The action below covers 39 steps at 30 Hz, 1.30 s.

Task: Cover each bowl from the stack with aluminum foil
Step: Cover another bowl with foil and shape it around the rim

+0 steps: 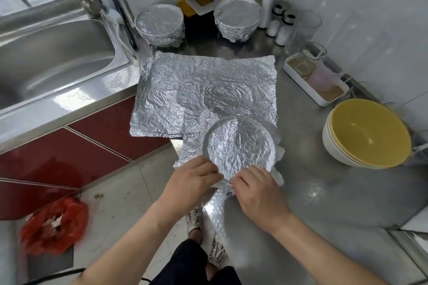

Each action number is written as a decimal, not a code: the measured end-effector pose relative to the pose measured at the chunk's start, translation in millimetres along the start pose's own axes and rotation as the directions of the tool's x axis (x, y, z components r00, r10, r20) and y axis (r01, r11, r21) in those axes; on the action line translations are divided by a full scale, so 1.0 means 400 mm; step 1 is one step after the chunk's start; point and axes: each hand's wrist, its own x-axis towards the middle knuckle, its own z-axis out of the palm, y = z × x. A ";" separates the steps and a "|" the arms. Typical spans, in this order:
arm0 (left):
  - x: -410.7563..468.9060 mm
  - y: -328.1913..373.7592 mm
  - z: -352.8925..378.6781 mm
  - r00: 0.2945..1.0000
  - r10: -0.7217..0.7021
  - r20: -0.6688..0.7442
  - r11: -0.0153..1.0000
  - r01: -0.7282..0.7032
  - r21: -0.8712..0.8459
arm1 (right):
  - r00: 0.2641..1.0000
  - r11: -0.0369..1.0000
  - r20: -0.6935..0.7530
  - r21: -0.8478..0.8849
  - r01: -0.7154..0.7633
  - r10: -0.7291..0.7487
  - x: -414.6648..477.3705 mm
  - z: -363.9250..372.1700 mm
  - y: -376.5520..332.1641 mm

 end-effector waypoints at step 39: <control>0.064 0.083 0.042 0.997 -0.063 0.038 0.990 0.058 0.125 | 0.953 0.952 0.002 -0.010 0.305 -0.304 0.022 -0.057 0.217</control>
